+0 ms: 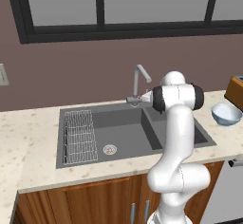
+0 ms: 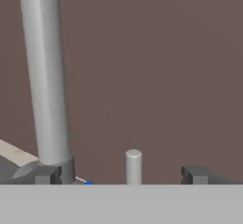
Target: Rinse each bowl for a few seconds and place them down in the sink or on the counter.
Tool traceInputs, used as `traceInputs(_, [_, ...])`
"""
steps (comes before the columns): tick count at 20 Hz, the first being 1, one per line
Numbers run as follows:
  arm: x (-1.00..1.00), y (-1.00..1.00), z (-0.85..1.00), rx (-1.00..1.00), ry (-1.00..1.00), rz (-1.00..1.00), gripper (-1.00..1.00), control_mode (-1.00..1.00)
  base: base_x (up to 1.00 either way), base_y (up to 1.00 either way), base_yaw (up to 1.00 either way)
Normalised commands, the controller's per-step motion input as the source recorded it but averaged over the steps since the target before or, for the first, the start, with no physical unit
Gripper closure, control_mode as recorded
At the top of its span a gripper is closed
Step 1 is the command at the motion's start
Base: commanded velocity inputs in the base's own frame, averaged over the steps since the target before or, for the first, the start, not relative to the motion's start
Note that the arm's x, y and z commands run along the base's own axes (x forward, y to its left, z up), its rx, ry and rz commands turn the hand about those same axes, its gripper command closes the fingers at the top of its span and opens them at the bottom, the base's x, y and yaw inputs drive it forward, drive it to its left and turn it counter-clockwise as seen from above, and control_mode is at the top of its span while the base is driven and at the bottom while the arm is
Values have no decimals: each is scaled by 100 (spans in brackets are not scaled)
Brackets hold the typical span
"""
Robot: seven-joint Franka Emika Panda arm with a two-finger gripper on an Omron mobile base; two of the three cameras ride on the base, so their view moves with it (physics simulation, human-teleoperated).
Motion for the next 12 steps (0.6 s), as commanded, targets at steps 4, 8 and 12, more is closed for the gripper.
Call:
traceInputs(4, [37,-3,-9,3,0,0,-100,-100,0,0,0])
traceInputs(8, [37,-3,-9,3,0,0,-100,-100,0,0,0])
traceInputs(12, [33,-5,-7,4,0,4,-100,-100,0,0,0])
